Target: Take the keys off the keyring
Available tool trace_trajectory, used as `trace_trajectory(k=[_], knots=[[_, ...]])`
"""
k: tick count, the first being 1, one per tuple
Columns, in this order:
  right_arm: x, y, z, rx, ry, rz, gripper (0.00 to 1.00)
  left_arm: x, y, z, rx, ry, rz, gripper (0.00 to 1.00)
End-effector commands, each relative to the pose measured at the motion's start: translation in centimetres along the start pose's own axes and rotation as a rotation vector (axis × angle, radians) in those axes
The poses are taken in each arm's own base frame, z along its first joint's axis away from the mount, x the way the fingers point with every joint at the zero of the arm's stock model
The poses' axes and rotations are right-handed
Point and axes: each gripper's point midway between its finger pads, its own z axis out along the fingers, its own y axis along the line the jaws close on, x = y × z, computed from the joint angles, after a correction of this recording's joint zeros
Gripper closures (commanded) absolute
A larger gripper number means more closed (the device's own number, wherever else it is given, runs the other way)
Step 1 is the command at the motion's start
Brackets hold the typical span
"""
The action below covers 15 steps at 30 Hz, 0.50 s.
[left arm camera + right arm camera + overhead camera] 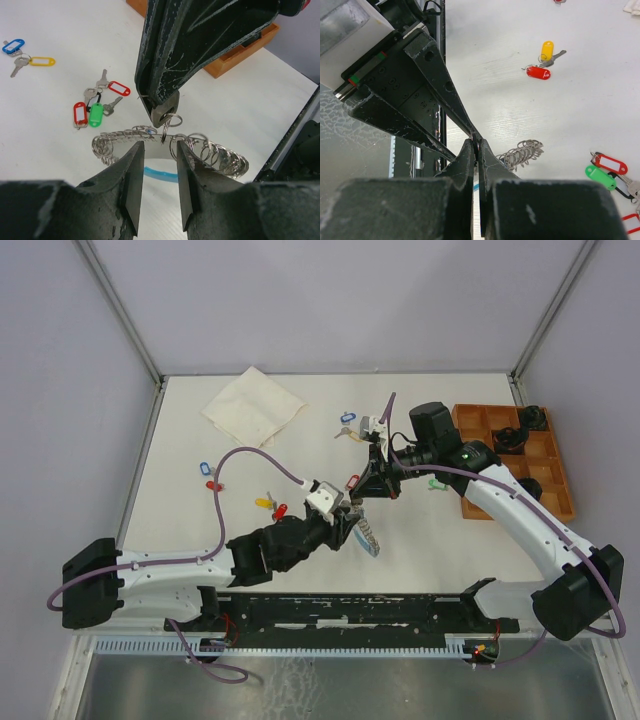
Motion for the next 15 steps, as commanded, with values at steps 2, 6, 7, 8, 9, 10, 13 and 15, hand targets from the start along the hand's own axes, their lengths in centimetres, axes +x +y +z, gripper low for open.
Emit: trace_trajectory(k=[2, 6, 7, 8, 9, 10, 13, 15], knots=[[-1.66, 0.36, -0.56, 0.009, -0.050, -0.048, 0.99, -3.85, -0.74, 0.46, 0.004, -0.112, 0.001, 0.61], [-1.67, 0.40, -0.57, 0.007, -0.051, -0.047, 0.99, -3.71, -0.67, 0.86, -0.008, -0.109, 0.011, 0.63], [-1.66, 0.43, -0.56, 0.006, -0.051, -0.048, 0.99, -3.62, -0.66, 0.93, -0.009, -0.106, 0.012, 0.64], [-1.68, 0.49, -0.57, 0.005, -0.051, -0.049, 0.99, -3.60, -0.65, 0.93, -0.009, -0.106, 0.011, 0.65], [-1.66, 0.50, -0.57, 0.004, -0.051, -0.048, 0.99, -3.54, -0.67, 0.92, -0.008, -0.105, 0.011, 0.68], [-1.68, 0.54, -0.55, 0.002, -0.052, -0.049, 0.99, -3.50, -0.63, 0.87, -0.008, -0.105, 0.011, 0.71], [-1.73, 0.56, -0.60, 0.002, -0.053, -0.051, 0.99, -3.51, -0.65, 0.65, 0.000, -0.109, 0.008, 0.77], [-1.69, 0.57, -0.57, 0.001, -0.052, -0.051, 0.99, -3.46, -0.59, 0.51, 0.003, -0.115, 0.011, 0.81]])
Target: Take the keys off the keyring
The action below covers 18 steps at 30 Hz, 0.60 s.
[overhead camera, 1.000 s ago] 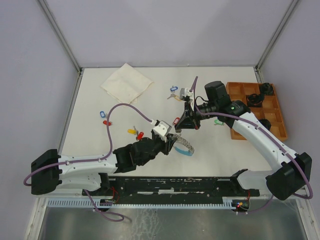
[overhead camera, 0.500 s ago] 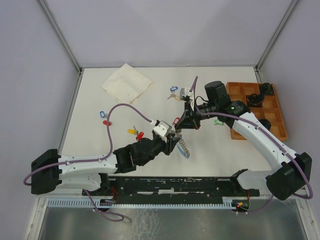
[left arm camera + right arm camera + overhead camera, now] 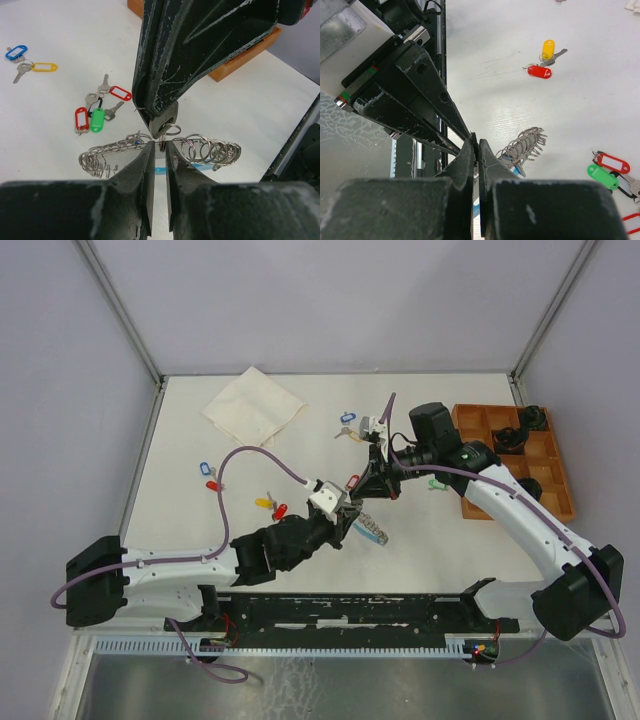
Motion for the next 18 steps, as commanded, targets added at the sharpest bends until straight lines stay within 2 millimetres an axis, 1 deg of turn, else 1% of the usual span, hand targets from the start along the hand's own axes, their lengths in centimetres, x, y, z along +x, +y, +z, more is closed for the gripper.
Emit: trace_trajectory(k=[1, 4, 11, 16, 18], knots=[[-1.8, 0.6, -0.7, 0.003, -0.054, -0.063, 0.99, -3.3, -0.4, -0.1, 0.009, -0.107, -0.009, 0.83], [-1.9, 0.5, -0.8, 0.008, -0.053, -0.067, 0.99, -3.3, -0.3, -0.4, 0.014, -0.121, 0.001, 0.97], [-2.0, -0.2, -1.5, 0.051, -0.054, -0.071, 0.99, -2.6, 0.2, -1.2, 0.039, -0.139, 0.093, 0.97], [-1.5, -1.3, -1.8, 0.087, -0.048, -0.063, 0.99, -2.5, 0.1, -2.0, 0.080, -0.186, 0.156, 0.97], [-1.4, -1.4, -1.8, 0.081, -0.049, -0.057, 0.99, -2.5, 0.0, -2.3, 0.105, -0.208, 0.186, 0.97]])
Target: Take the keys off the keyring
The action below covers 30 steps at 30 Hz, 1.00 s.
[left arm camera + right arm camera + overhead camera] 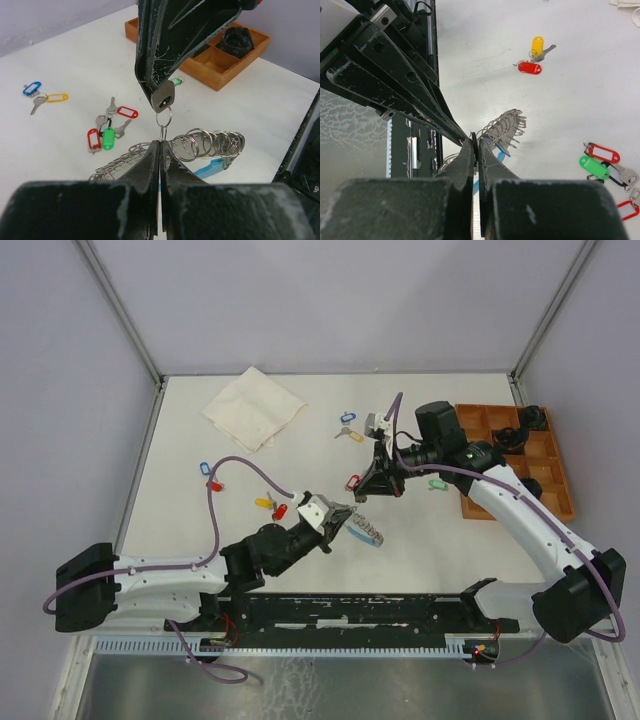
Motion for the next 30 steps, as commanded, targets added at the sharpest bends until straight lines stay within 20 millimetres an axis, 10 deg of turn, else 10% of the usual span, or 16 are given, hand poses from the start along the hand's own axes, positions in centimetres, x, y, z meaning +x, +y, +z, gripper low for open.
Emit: trace_trajectory(k=[1, 30], knots=[[-1.3, -0.5, -0.9, 0.029, -0.046, -0.061, 0.99, -1.7, -0.5, -0.7, 0.065, -0.106, 0.101, 0.97], [0.6, 2.2, -0.3, -0.208, -0.033, -0.108, 0.99, -3.7, -2.1, -3.1, 0.225, -0.281, 0.250, 0.97]])
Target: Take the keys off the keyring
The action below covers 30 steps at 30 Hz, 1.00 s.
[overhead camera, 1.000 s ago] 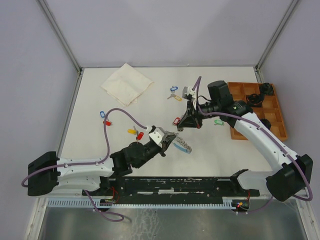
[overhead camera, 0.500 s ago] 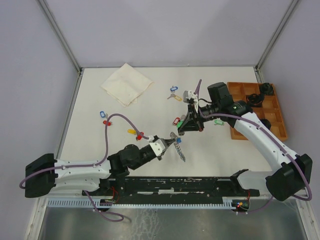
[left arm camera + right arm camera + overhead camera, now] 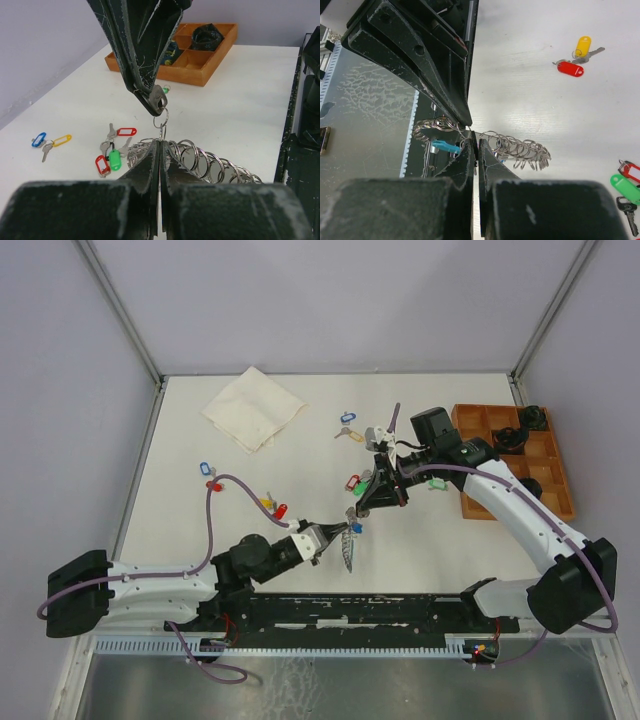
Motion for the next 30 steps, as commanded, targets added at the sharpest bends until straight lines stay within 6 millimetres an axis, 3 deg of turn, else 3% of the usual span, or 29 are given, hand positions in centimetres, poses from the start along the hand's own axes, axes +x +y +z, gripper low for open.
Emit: trace_trajectory(k=[1, 24, 30], knots=[[-1.5, 0.0, -0.4, -0.016, -0.041, -0.095, 0.99, -4.1, 0.5, 0.0, -0.004, -0.158, -0.012, 0.97], [0.6, 2.7, -0.2, -0.166, -0.066, -0.363, 0.97, -5.7, -0.2, -0.5, 0.058, -0.247, -0.110, 0.97], [0.2, 3.5, -0.5, -0.172, -0.065, -0.388, 0.99, -4.8, 0.3, -0.1, 0.019, -0.240, -0.137, 0.97]])
